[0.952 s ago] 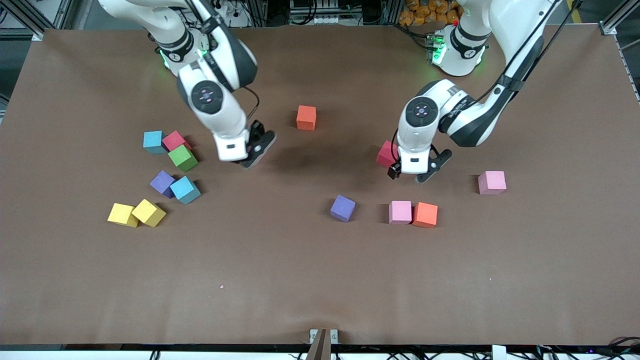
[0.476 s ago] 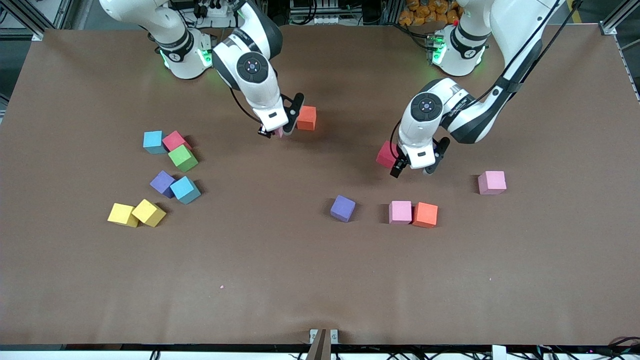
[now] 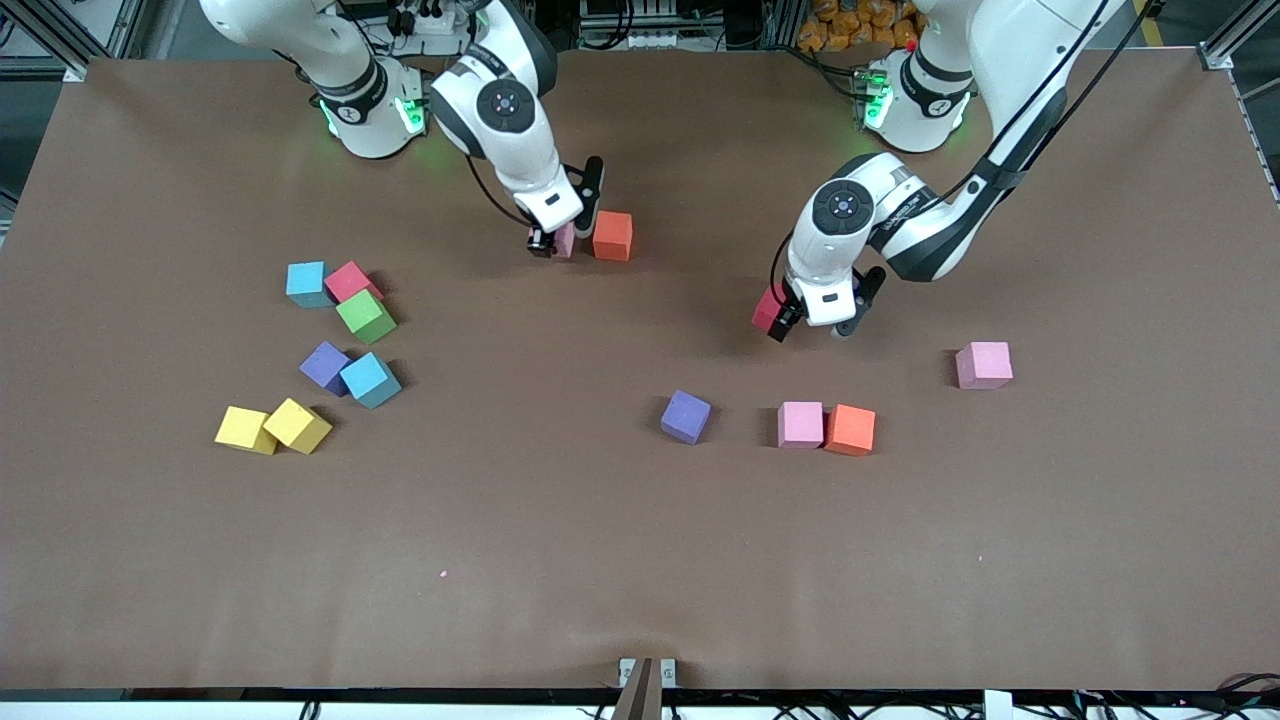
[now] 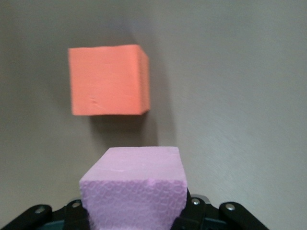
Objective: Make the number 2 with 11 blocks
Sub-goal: 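Carry the pink cube beside the orange cube while the left gripper reaches red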
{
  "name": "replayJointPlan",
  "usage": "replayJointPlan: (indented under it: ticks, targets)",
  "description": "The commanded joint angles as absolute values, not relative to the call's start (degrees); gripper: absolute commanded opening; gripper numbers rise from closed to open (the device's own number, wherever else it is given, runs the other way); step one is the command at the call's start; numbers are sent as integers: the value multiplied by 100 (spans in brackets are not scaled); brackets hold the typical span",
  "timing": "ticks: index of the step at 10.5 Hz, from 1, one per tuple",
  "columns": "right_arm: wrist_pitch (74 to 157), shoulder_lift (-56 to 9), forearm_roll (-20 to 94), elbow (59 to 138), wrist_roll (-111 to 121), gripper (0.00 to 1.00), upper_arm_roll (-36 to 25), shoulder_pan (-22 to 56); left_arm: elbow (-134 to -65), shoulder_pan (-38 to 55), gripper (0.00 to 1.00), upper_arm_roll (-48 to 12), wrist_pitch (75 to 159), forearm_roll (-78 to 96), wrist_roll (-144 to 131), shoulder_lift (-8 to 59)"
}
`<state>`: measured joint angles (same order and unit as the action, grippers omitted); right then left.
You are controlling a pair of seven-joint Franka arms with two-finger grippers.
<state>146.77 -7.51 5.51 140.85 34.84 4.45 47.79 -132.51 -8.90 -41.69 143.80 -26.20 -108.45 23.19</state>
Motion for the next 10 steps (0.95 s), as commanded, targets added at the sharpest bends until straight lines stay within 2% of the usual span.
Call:
replayJointPlan:
  ticks: [1, 3, 5, 6, 10]
  targets:
    - [14932, -834, 589, 14150, 3656, 20, 413, 5035, -13298, -774, 100, -4201, 14449, -2802, -10977, 2469]
    - [15509, -1237, 589, 14150, 3656, 20, 413, 5071, -13289, -756, 100, -4192, 14449, -2856, -10986, 2549]
    - [15592, -1380, 580, 14142, 3674, 20, 413, 5063, -13280, -756, 15, -4201, 14449, -2856, -11004, 2549]
    - [15635, -1423, 580, 14150, 3674, 20, 422, 5071, -13272, -765, 6, -4201, 14449, -2856, -11178, 2549]
    - [15759, -1590, 580, 14133, 3665, 20, 448, 5071, -13026, -800, 6, -4210, 14440, -2848, -12230, 2391]
